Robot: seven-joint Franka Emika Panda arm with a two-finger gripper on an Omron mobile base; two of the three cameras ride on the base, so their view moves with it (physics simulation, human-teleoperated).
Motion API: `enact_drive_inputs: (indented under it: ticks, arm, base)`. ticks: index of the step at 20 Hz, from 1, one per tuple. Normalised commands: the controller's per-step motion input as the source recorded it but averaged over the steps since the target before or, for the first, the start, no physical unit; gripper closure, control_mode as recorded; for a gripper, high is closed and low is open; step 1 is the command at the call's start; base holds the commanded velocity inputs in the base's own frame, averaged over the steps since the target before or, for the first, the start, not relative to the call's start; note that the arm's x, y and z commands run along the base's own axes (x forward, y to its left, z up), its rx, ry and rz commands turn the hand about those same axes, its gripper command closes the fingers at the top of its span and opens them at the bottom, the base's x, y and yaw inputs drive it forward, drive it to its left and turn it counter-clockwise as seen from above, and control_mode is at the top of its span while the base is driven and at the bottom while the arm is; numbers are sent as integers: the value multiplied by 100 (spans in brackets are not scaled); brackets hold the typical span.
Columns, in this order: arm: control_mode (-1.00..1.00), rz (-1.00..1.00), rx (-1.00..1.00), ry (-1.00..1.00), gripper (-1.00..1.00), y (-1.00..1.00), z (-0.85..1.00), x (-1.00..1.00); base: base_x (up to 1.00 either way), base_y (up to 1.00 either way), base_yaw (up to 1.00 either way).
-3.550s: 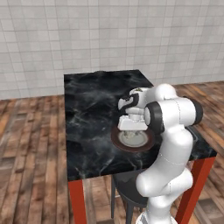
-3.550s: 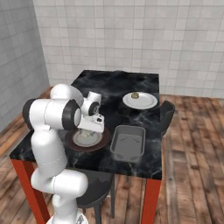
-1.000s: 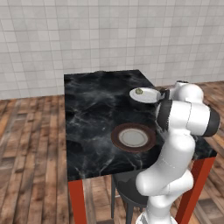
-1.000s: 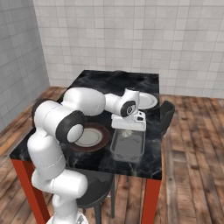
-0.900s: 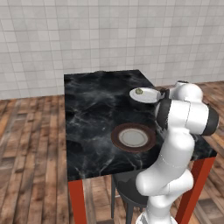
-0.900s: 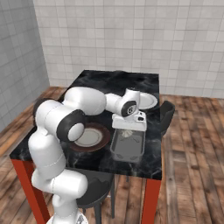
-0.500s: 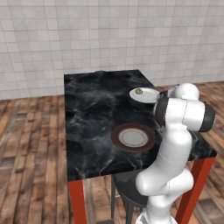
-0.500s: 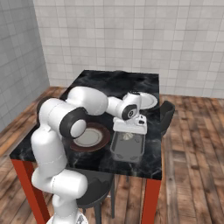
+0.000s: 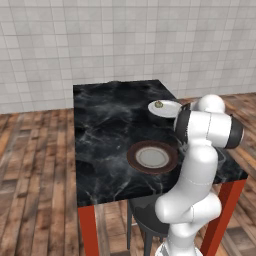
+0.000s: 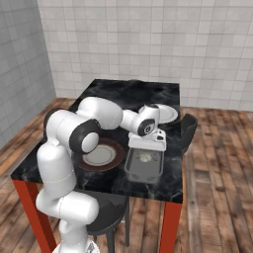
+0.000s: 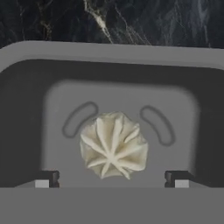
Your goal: Place two dumplings into each of the tupperware containers and then place the containers in the fridge.
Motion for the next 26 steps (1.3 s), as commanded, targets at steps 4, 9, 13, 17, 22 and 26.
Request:
enact_drive_inputs:
  ticks: [4, 9, 13, 17, 22, 26]
  arm:
    - [-100, 0, 0, 0, -100, -1, 23, 0]
    - [-100, 0, 0, 0, -100, 0, 53, -24]
    - [-100, 0, -1, 0, -100, 28, 48, -89]
    - [-100, 0, -5, 0, -100, 54, 58, -91]
    - [-100, 0, -7, -1, -100, 82, 74, -57]
    - [-100, 0, -5, 0, -100, 69, 65, -60]
  base:
    - [0, 0, 0]
    - [0, 0, 0]
    - [0, 0, 0]
    - [0, 0, 0]
    - [0, 0, 0]
    - [0, 0, 0]
